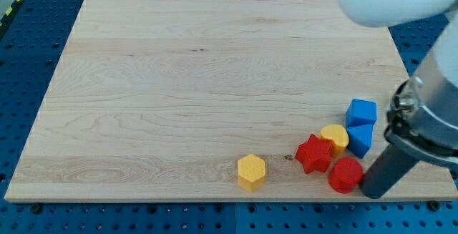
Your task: Push the red circle in between the yellow hexagon and red star
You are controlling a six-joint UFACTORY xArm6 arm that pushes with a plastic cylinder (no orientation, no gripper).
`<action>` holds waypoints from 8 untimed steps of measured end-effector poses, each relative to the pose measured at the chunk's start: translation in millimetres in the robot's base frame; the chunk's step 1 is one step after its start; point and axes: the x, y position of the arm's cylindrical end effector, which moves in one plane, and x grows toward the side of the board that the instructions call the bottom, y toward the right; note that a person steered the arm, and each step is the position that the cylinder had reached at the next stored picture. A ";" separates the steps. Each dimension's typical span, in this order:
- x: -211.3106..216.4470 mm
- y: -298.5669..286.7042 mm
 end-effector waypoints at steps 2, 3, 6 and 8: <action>0.1 -58.3; -5.1 -83.6; -0.1 -85.1; 0.0 -77.2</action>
